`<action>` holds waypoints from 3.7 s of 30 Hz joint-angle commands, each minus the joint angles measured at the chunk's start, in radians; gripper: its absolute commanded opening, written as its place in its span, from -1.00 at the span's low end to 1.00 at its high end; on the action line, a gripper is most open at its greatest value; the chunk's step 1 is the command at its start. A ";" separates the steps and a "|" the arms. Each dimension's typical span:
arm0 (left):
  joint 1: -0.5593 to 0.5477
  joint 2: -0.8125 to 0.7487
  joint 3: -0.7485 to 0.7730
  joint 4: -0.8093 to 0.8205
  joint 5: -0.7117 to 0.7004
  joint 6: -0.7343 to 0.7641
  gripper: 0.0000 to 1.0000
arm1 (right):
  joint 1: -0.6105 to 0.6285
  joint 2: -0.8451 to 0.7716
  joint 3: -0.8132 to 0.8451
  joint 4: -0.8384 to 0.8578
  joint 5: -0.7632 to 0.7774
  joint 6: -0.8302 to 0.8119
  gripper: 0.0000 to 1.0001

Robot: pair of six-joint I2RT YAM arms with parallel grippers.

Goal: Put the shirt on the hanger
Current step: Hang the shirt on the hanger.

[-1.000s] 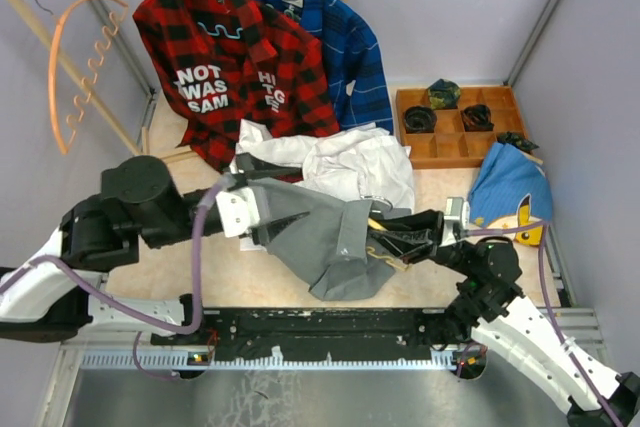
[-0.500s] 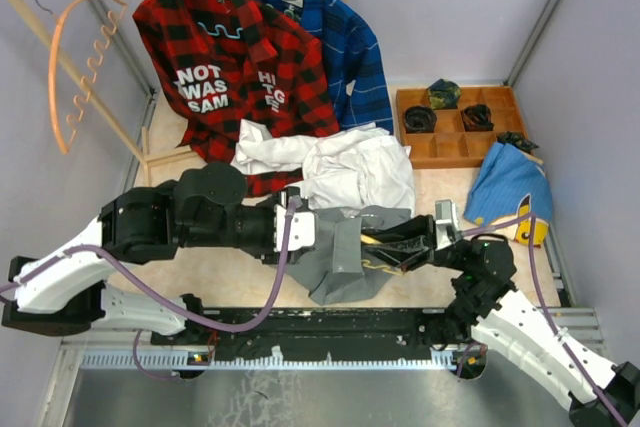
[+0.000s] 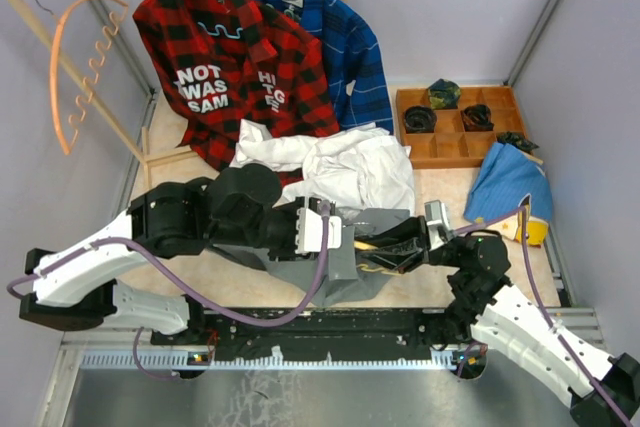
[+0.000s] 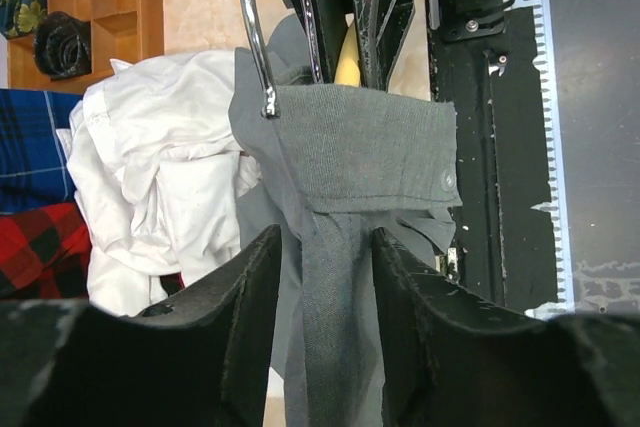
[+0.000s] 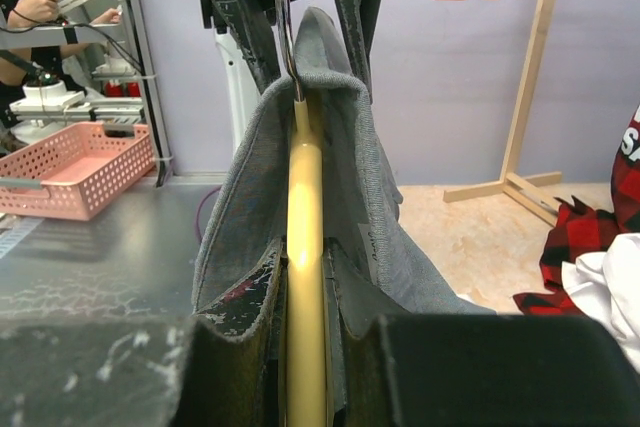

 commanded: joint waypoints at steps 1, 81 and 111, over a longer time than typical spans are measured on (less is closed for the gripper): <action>-0.005 0.007 0.038 -0.023 0.028 -0.004 -0.09 | 0.009 -0.001 0.060 0.104 0.002 -0.006 -1.00; -0.005 -0.579 -0.404 0.604 -0.487 -0.288 -1.00 | 0.009 -0.225 0.281 -0.897 0.675 0.254 -0.18; -0.006 -0.564 -0.404 0.609 -0.349 -0.237 -1.00 | 0.631 0.289 0.227 -0.245 1.202 0.146 0.13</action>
